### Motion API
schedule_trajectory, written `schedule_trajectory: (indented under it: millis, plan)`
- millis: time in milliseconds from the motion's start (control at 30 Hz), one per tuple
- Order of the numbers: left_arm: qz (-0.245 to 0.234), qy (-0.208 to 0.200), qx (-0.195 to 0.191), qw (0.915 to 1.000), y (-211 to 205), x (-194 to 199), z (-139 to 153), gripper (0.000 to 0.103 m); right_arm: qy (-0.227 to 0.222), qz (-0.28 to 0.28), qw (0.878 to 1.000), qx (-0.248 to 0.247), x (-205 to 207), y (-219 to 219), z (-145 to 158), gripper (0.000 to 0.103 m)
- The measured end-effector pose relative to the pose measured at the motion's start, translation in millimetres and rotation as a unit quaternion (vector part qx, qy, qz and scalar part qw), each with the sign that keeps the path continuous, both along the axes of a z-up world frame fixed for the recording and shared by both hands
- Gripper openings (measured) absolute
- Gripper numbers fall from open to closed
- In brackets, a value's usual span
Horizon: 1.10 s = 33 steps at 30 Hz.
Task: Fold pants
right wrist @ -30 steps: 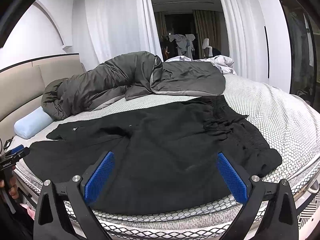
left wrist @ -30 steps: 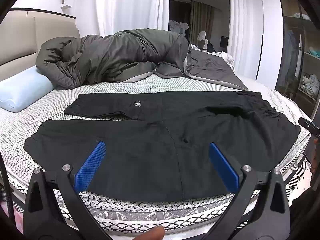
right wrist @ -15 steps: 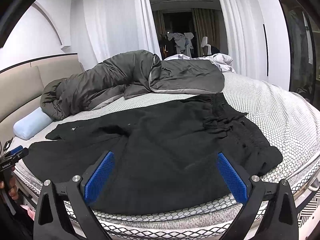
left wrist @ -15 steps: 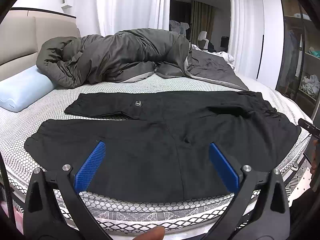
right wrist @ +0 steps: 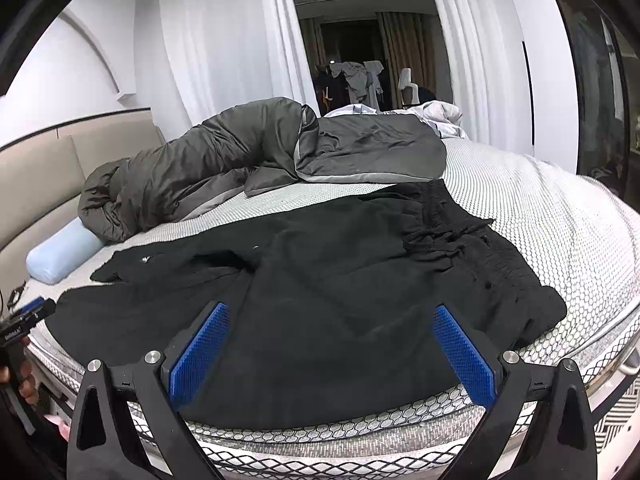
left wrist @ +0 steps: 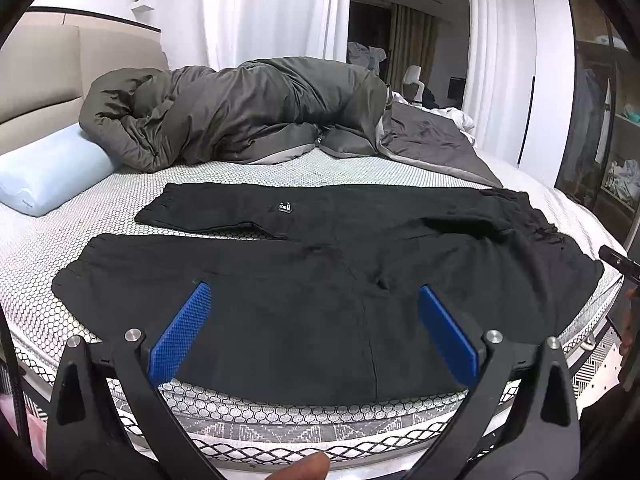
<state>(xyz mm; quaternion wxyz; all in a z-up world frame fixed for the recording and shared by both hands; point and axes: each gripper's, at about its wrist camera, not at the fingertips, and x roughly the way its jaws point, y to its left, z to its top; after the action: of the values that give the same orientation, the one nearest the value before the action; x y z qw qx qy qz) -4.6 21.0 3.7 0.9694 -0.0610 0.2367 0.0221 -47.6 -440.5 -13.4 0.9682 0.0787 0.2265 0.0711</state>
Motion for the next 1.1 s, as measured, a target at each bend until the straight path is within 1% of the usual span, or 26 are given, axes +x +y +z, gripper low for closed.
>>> schedule_trajectory:
  millis: [167, 233, 300, 367, 433, 533, 600, 667, 767, 833, 867, 933, 967, 1033, 1067, 1100]
  plan:
    - [0.009, 0.007, -0.007, 0.9999, 7, 0, 0, 0.102, 0.024, 0.006, 0.999, 0.027, 5, -11, 0, 0.103]
    - [0.012, 0.011, -0.005, 0.9999, 11, 0, 1, 0.102, 0.030, 0.008, 0.999, 0.023, 7, -14, 4, 0.103]
    - [0.016, 0.007, -0.003, 0.9999, 19, -3, 4, 0.102, 0.030, 0.003, 0.999, 0.015, 8, -19, 9, 0.103]
    - [0.035, 0.001, 0.001, 0.9994, 33, -8, 8, 0.102, 0.023, -0.002, 1.000, 0.012, 7, -29, 16, 0.103]
    - [0.058, -0.004, -0.006, 0.9983, 52, -13, 9, 0.102, 0.013, -0.018, 1.000, -0.002, 7, -40, 22, 0.103]
    - [0.099, 0.015, -0.039, 0.9943, 95, -15, 4, 0.102, 0.007, -0.035, 0.999, -0.025, 7, -53, 23, 0.103]
    - [0.126, 0.034, -0.056, 0.9899, 121, -14, -3, 0.102, 0.015, -0.044, 0.998, -0.049, 9, -60, 20, 0.103]
    - [0.151, 0.053, -0.074, 0.9843, 143, -13, -12, 0.102, 0.021, -0.053, 0.996, -0.062, 10, -65, 15, 0.103]
    - [0.169, 0.072, -0.101, 0.9778, 171, -15, -29, 0.102, 0.028, -0.054, 0.997, -0.040, 12, -77, 2, 0.103]
    - [0.179, 0.096, -0.116, 0.9722, 183, -11, -42, 0.102, 0.034, -0.048, 0.998, -0.020, 15, -83, -5, 0.103]
    - [0.180, 0.107, -0.128, 0.9694, 188, -8, -47, 0.100, 0.037, -0.048, 0.998, -0.012, 17, -85, -10, 0.103]
    - [0.172, 0.111, -0.151, 0.9672, 198, -7, -55, 0.092, 0.045, -0.047, 0.998, -0.003, 20, -87, -18, 0.103]
    - [0.171, 0.115, -0.158, 0.9658, 199, -5, -58, 0.089, 0.048, -0.047, 0.998, -0.003, 22, -88, -22, 0.103]
    - [0.166, 0.120, -0.181, 0.9618, 204, 0, -66, 0.081, 0.056, -0.048, 0.997, -0.008, 23, -87, -28, 0.103]
    - [0.164, 0.126, -0.190, 0.9596, 207, 4, -69, 0.081, 0.059, -0.049, 0.997, -0.013, 23, -86, -31, 0.103]
    - [0.166, 0.134, -0.198, 0.9566, 209, 10, -74, 0.077, 0.062, -0.051, 0.997, -0.018, 24, -86, -34, 0.103]
